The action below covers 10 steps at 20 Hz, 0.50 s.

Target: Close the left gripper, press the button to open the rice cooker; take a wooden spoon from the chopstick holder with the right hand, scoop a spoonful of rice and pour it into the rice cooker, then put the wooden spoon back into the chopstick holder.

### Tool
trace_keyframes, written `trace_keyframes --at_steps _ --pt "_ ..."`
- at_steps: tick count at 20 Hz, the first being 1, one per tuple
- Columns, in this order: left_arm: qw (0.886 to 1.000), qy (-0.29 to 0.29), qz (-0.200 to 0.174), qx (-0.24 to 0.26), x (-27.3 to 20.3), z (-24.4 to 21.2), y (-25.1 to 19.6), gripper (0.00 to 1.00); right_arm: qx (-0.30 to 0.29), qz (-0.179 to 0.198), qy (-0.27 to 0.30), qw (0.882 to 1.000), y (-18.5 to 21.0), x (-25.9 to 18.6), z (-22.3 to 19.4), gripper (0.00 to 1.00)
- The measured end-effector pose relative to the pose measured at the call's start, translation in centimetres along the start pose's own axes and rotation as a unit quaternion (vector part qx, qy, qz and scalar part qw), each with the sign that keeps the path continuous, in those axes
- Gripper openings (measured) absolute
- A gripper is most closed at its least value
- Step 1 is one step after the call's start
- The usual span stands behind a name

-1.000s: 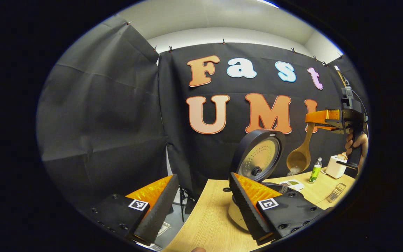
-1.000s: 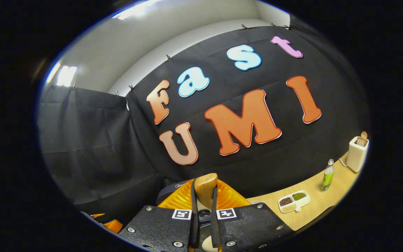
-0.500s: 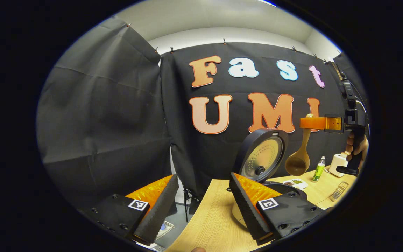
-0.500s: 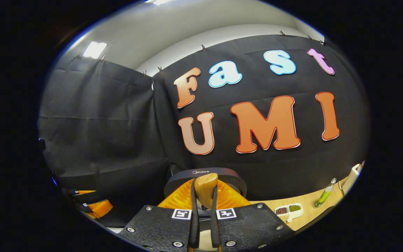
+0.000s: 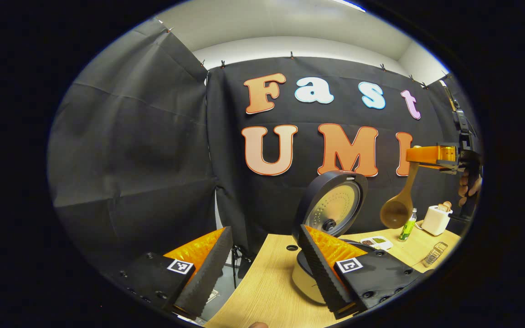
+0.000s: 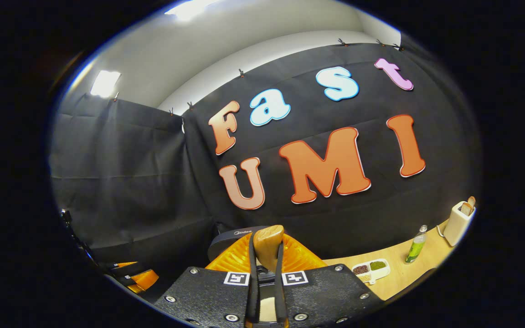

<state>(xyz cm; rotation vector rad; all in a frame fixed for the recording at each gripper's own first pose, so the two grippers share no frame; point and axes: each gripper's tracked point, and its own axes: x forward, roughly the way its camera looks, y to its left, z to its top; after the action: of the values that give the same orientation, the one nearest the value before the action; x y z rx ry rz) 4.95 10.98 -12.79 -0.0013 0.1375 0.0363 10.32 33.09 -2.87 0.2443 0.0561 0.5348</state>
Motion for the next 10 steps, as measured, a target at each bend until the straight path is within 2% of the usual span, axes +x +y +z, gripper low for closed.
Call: trace_keyframes --at_steps 5,9,10 --pt "1.0 -0.002 -0.009 -0.01 0.1 0.2 -1.5 0.94 0.012 -0.06 -0.009 0.998 -7.2 -4.5 2.3 0.12" --pt "1.0 -0.012 -0.019 -0.008 -0.2 0.8 -3.0 0.94 0.019 -0.113 -0.01 0.993 -13.5 -8.7 2.3 0.12" --pt "1.0 -0.012 -0.019 -0.007 -0.2 0.7 -3.3 0.97 0.019 -0.129 -0.011 0.991 -15.2 -9.6 2.2 0.12"
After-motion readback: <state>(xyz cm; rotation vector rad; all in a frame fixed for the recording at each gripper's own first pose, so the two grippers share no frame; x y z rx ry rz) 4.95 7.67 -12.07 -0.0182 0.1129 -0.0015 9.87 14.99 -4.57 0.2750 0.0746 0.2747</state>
